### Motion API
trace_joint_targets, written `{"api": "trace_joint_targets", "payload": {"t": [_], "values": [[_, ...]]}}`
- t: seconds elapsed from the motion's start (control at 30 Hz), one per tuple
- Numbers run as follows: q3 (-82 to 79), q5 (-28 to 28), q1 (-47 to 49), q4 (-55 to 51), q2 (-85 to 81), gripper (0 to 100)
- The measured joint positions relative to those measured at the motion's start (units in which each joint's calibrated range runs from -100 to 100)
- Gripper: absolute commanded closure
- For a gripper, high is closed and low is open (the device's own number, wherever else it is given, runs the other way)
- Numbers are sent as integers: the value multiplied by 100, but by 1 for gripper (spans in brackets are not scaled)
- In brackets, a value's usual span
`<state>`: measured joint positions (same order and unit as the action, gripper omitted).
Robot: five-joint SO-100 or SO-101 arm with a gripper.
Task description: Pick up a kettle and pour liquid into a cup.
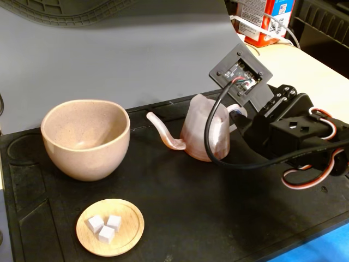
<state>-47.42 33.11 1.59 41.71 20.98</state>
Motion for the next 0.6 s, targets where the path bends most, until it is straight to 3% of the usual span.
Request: {"api": "trace_joint_targets", "payload": {"t": [0.1,0.5,0.6], "values": [[0,0,0,0,0,87],[-253,0,-76,44,-77,89],[-253,0,-76,44,-77,96]]}}
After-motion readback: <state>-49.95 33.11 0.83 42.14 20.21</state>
